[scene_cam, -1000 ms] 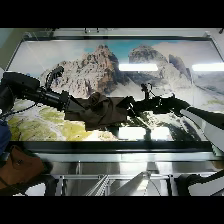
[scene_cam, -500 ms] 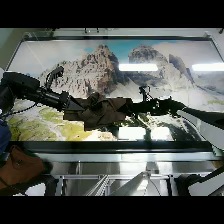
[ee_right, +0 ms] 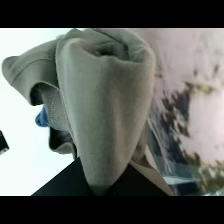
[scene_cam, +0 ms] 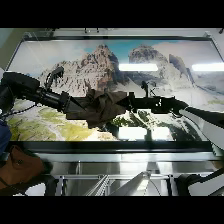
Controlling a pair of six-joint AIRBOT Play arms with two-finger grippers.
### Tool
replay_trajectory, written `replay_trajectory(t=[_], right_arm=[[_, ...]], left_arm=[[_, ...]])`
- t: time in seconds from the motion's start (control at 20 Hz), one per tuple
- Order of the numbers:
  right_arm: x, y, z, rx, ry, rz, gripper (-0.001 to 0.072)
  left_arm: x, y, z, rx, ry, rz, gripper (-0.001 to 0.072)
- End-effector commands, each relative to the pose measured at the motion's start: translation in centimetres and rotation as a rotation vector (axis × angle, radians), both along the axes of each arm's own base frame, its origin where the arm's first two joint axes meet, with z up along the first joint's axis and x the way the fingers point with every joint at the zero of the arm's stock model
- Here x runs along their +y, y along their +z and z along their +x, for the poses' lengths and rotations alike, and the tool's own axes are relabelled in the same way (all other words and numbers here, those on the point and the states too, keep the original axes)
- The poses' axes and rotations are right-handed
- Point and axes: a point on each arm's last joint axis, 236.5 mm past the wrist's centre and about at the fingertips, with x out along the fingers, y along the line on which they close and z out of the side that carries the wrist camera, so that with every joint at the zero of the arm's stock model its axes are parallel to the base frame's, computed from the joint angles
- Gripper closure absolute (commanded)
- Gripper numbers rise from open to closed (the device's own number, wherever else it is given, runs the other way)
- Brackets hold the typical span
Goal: Fold the shirts.
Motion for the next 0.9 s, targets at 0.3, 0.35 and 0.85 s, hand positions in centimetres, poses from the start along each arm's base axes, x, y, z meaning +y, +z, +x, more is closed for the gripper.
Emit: replay_trajectory(t=[0.3,0.35,0.85], right_arm=[[-7.3,9.3,1.7,-0.033,-0.066,0.19,0.0688],[-8.5,12.4,2.5,-0.078,-0.106,0.271,0.0688],[-35.4,33.4,10.3,-0.609,-0.919,0.258,0.0688]], left_arm=[[0.0,0.2,-0.5,0.01,-0.017,-0.005,0.0691],[0.0,0.2,-0.4,0.01,-0.016,-0.005,0.0691],[0.0,0.0,0.2,-0.004,0.006,0.002,0.0691]])
